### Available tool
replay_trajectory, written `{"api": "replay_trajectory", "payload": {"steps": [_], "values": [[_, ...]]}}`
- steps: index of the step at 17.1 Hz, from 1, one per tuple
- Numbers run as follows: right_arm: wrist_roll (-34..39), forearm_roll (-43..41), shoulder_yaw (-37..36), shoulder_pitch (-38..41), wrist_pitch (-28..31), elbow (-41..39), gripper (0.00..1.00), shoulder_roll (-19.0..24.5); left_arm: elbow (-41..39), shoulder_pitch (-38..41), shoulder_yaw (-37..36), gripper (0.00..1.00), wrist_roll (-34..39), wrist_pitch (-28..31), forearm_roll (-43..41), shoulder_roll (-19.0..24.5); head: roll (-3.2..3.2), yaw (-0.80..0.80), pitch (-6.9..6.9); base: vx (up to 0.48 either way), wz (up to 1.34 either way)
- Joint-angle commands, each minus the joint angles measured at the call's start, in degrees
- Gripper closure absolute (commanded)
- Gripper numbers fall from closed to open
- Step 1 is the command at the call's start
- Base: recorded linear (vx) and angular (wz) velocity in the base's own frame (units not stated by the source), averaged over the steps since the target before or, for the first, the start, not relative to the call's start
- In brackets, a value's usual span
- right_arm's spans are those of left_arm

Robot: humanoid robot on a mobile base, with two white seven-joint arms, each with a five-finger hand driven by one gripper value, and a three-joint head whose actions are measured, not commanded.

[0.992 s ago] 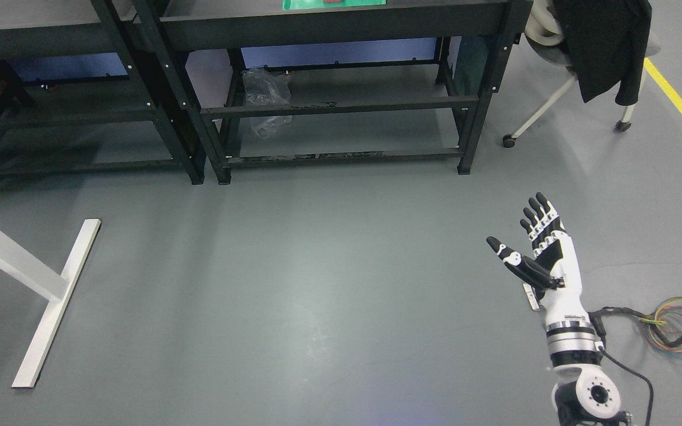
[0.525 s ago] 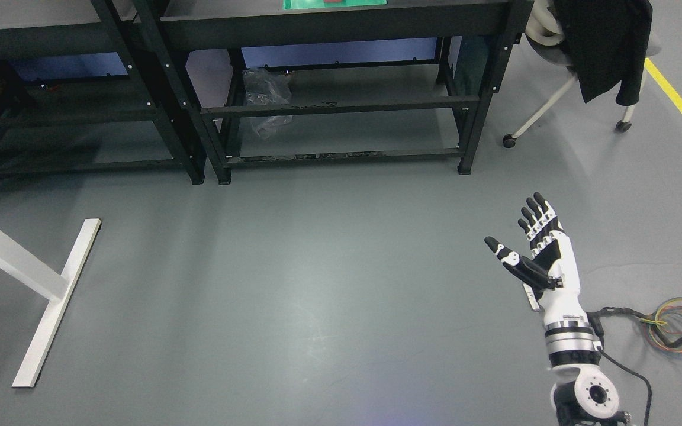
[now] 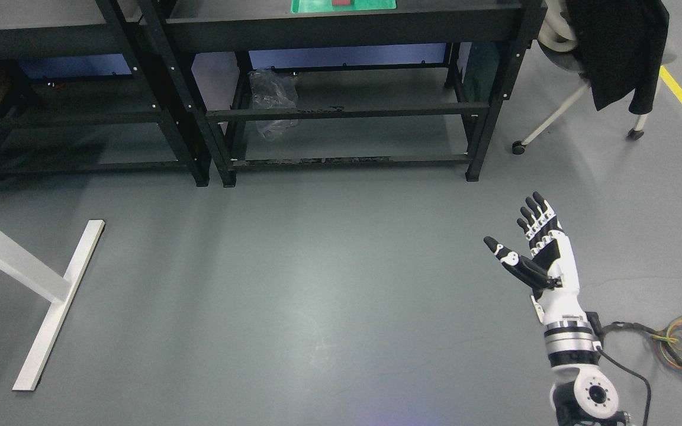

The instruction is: Pick pink block from left shelf to tray

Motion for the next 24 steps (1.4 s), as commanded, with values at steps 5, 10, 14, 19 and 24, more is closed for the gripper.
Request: {"api": "replay_trajectory", "payload": {"steps": [5,10,14,19,24], "values": [[-0.1,0.9,-1.3,-0.2,0.9,0.1,0.0,-1.0,-1.0,1.1,0.0,0.0,0.0,0.0,0.0,1.0,0.0,0.0,0.0,0.187,0.02],[-0.6,3.7,-1.4,-0.8,2.4,0.1,0.0,-1.0,-1.0,1.1,0.0,0.0,0.0,0.0,0.0,1.0,0.0,0.0,0.0,0.203,0.02],[-2.1,22.2,-1.4,-2.4,2.2,0.1,0.01,-1.0,-1.0,1.1,0.0,0.0,0.0,0.0,0.0,1.0,0.0,0.0,0.0,0.19,0.24],[-3.4,44.4,0.7,-3.1,1.0,-0.5,0.01,-1.0,-1.0,1.1,0.0,0.0,0.0,0.0,0.0,1.0,0.0,0.0,0.0,0.209,0.15],[-5.3,39.3,-0.2,-0.8,-9.3,-3.6,0.01,-1.0,-1.0,1.1,0.0,0.0,0.0,0.0,0.0,1.0,0.0,0.0,0.0,0.244,0.15]]}}
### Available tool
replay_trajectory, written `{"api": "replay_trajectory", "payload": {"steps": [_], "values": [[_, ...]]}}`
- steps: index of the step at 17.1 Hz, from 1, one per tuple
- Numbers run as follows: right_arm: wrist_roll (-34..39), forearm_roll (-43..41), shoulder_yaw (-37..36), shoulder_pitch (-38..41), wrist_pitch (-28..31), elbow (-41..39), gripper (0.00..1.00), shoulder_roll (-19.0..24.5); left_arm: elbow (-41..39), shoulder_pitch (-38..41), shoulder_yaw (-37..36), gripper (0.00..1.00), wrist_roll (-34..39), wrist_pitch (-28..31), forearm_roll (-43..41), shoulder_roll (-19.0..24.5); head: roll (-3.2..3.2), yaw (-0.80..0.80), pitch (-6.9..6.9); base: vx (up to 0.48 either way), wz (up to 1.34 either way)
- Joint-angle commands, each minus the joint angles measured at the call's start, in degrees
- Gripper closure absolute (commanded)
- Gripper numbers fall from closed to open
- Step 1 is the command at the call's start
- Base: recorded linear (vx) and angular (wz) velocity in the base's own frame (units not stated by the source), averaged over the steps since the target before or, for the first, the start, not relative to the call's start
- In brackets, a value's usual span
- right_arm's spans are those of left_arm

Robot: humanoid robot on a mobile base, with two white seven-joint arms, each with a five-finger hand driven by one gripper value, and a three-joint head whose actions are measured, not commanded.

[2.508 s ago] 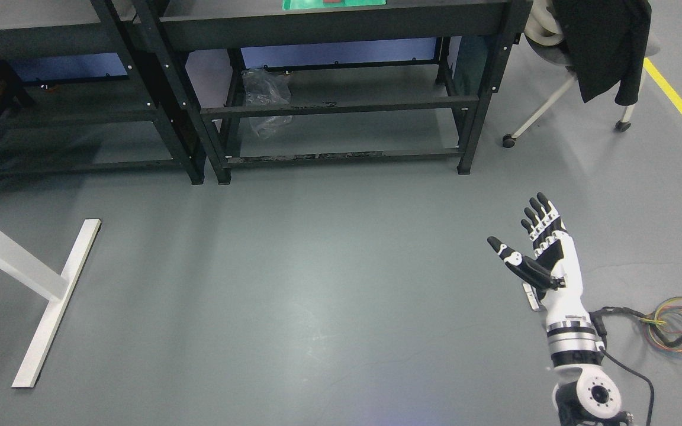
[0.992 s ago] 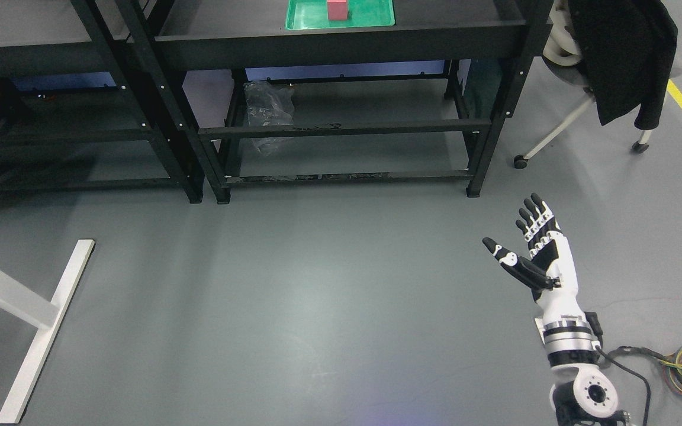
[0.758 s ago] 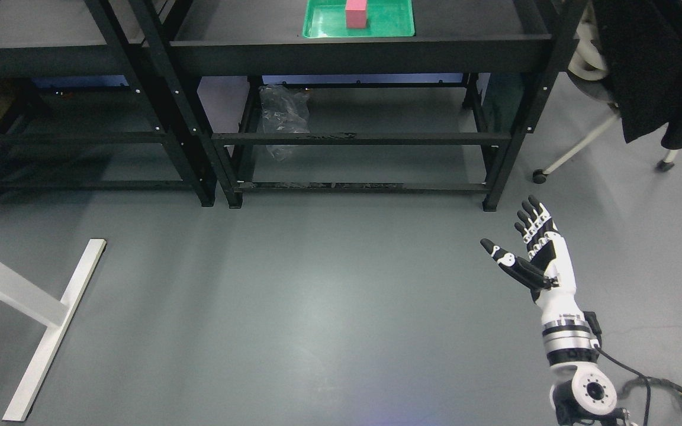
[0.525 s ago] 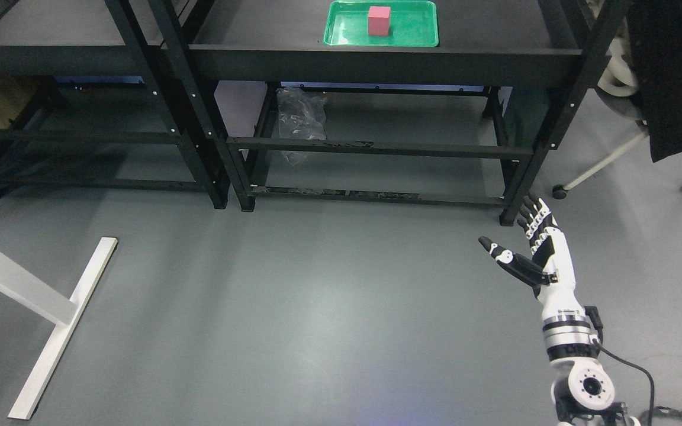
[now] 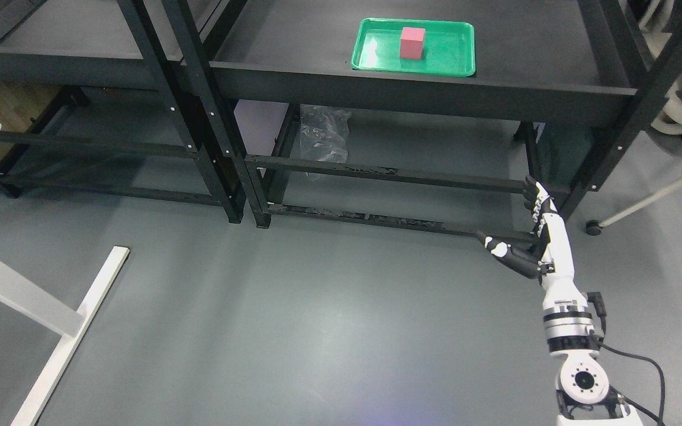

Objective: Pick pink block from left shelf to tray
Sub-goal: 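Reach the right hand up to the green tray on the shelf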

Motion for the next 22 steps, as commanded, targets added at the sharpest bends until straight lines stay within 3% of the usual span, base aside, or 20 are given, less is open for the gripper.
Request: {"api": "replay_trajectory", "payload": {"steps": [1,4,9,14,19,22], "values": [[-0.6,15.7,-0.4,1.7,-8.0,-3.2,0.01,-1.0,-1.0,1.1,0.0,0.0,0.0,0.0,0.0,1.0,0.0,0.0,0.0,0.25,0.18],[-0.5,18.3,-0.8,1.5,-6.8,-3.2,0.07,-1.0,-1.0,1.1,0.0,0.0,0.0,0.0,0.0,1.0,0.0,0.0,0.0,0.291,0.21],[-2.3,35.5,0.3,1.4,-7.2,-3.2,0.01,-3.0,-1.0,1.1,0.0,0.0,0.0,0.0,0.0,1.0,0.0,0.0,0.0,0.296,0.15],[-10.8,54.7,2.3,1.6,-6.6,-3.0,0.01,-4.2,-1.0,1.1,0.0,0.0,0.0,0.0,0.0,1.0,0.0,0.0,0.0,0.31,0.02],[-9.4,51.6,4.1,1.4,-0.8,-3.0,0.01,-3.9,-1.0,1.1,0.0,0.0,0.0,0.0,0.0,1.0,0.0,0.0,0.0,0.276,-0.11],[0.4,51.1,3.3,-1.0,-0.6,-2.9,0.02,-2.8,-1.0,1.1,0.0,0.0,0.0,0.0,0.0,1.0,0.0,0.0,0.0,0.277,-0.16]]}}
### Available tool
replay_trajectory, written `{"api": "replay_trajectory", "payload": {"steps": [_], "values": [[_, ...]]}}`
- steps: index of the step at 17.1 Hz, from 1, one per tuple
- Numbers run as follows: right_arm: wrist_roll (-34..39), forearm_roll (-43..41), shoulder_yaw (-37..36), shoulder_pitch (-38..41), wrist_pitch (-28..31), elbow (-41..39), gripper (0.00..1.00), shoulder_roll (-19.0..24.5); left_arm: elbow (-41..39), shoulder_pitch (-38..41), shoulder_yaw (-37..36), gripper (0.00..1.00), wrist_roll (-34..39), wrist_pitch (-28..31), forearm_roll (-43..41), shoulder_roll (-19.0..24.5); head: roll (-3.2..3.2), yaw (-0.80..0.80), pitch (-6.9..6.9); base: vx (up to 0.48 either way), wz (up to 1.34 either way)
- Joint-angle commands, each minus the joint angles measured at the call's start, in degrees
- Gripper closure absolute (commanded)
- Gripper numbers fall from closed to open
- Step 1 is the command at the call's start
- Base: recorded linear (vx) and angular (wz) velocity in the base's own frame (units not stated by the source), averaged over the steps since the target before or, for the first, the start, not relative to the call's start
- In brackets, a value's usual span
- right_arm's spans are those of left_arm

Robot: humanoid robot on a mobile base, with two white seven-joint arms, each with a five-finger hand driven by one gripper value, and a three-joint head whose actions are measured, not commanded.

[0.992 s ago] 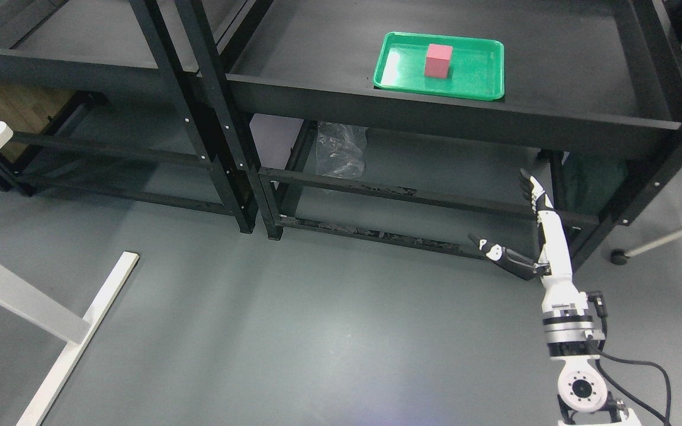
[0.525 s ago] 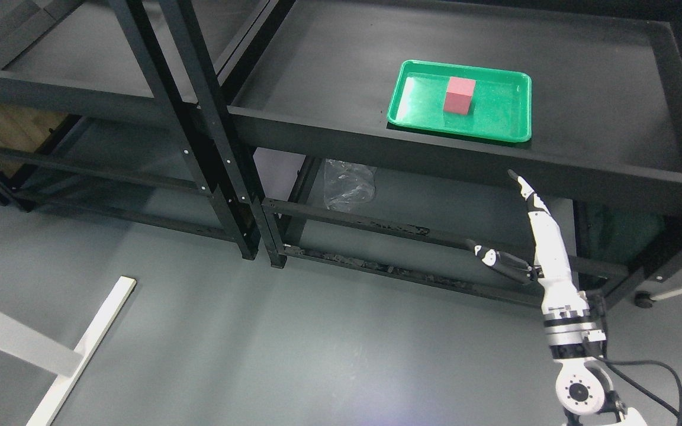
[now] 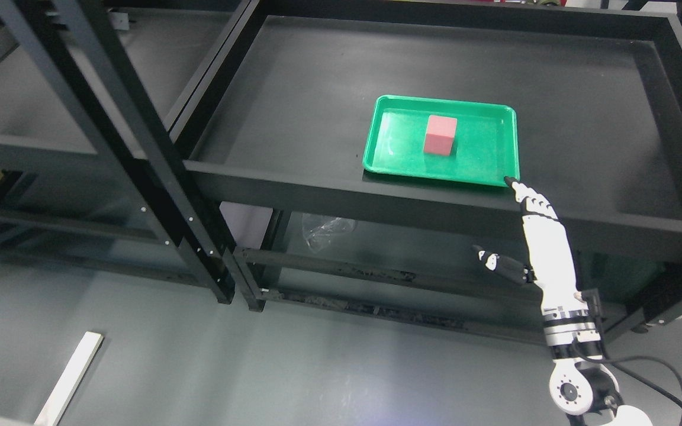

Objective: Pick pink block from left shelf to tray
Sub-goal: 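Reach the right hand up to the green tray on the shelf, then move the right hand beside the pink cube in the green tray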

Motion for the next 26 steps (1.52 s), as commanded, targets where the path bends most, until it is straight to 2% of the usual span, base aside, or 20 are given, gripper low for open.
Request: {"api": "replay_trajectory", "payload": {"steps": [1,8,10,12,15,19,23,26], "values": [[8.7,15.1,1.0,-2.3,0.8,-0.1,0.03,0.6,-1.0,1.1,0.0,0.0,0.0,0.0,0.0,1.0,0.0,0.0,0.0,0.256,-0.14],[7.2,14.5,0.6,-3.4,3.6,-0.2,0.05,1.9,-1.0,1.1,0.0,0.0,0.0,0.0,0.0,1.0,0.0,0.0,0.0,0.235,-0.06],[3.8,12.6,0.7,-3.3,2.6,-0.3,0.05,1.9,-1.0,1.1,0.0,0.0,0.0,0.0,0.0,1.0,0.0,0.0,0.0,0.209,0.0],[-3.3,10.1,0.7,-3.1,-0.8,-0.3,0.05,1.9,-1.0,1.1,0.0,0.0,0.0,0.0,0.0,1.0,0.0,0.0,0.0,0.199,0.0],[-4.9,8.9,0.8,-3.2,-1.7,-0.2,0.05,1.9,-1.0,1.1,0.0,0.0,0.0,0.0,0.0,1.0,0.0,0.0,0.0,0.172,-0.01],[-3.0,9.5,1.6,-3.8,-1.5,0.3,0.05,1.9,-1.0,1.1,0.0,0.0,0.0,0.0,0.0,1.0,0.0,0.0,0.0,0.184,-0.02],[7.6,9.7,2.5,-5.3,-0.9,2.3,0.05,1.9,-1.0,1.1,0.0,0.0,0.0,0.0,0.0,1.0,0.0,0.0,0.0,0.166,-0.03],[9.9,9.6,2.8,-6.0,-0.9,3.2,0.05,1.9,-1.0,1.1,0.0,0.0,0.0,0.0,0.0,1.0,0.0,0.0,0.0,0.132,-0.01]]}}
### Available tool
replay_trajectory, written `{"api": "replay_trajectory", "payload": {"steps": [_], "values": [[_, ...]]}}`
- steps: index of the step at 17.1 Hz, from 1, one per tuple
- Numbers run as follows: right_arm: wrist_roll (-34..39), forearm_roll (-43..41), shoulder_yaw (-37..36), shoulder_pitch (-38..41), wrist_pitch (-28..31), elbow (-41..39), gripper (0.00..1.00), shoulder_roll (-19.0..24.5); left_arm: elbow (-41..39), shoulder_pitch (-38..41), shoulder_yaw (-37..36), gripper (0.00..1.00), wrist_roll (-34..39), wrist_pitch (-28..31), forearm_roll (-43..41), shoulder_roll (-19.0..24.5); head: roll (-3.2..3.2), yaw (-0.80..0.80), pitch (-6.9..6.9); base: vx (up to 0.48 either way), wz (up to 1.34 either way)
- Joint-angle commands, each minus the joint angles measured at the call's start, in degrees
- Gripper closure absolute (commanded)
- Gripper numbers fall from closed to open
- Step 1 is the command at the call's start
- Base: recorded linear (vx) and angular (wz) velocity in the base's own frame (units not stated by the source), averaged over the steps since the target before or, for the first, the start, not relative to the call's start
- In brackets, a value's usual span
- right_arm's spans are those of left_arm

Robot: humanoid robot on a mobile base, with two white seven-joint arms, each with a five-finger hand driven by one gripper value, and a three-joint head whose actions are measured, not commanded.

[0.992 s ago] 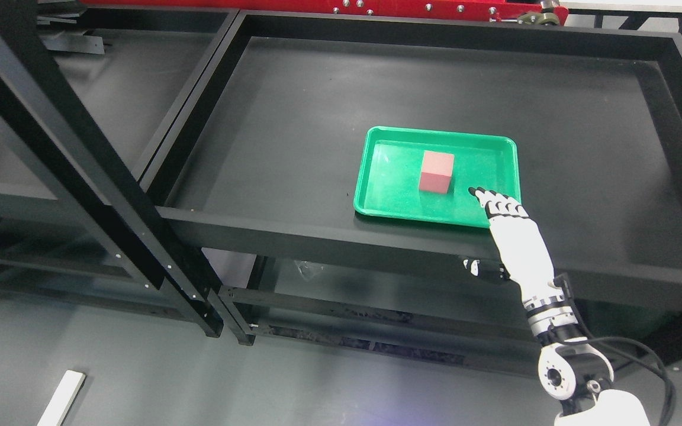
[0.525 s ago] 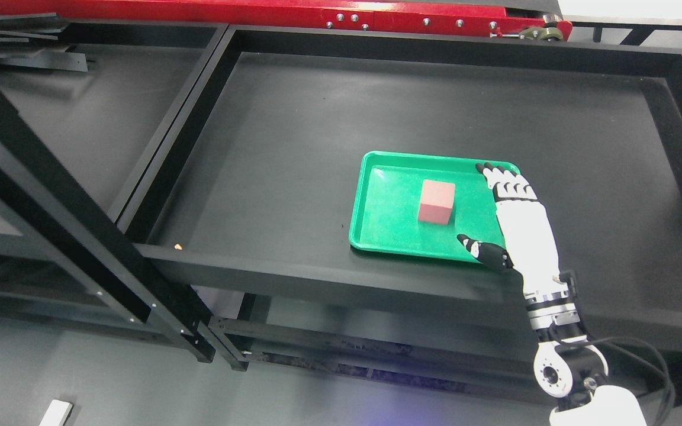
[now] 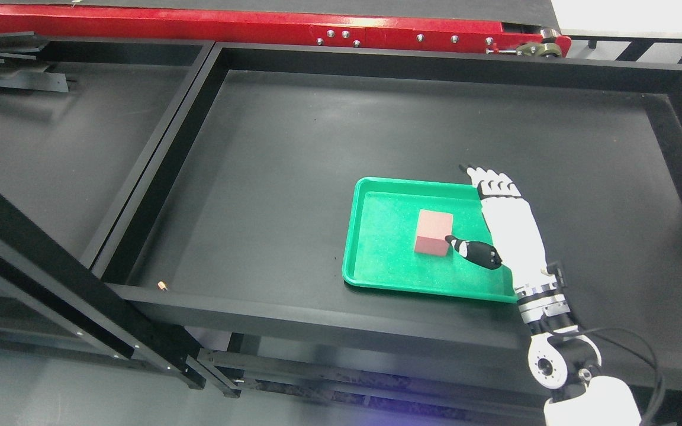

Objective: Pick pink block from left shelf to tray
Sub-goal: 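Move the right hand beside the pink cube in the green tray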

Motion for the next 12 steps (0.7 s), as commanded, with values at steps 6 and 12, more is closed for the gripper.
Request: {"api": "replay_trajectory", "payload": {"steps": [6,12], "values": [[8.8,-0.5,2.2,-3.5,1.1,5.6,0.05,-0.7,-1.0,1.1,0.0,0.0,0.0,0.0,0.0,1.0,0.0,0.0,0.0,0.067,0.0],[11.6,-0.5,2.8,-4.1,1.9,7.6,0.05,-0.7,-1.0,1.1,0.0,0.0,0.0,0.0,0.0,1.0,0.0,0.0,0.0,0.038,-0.01]]}}
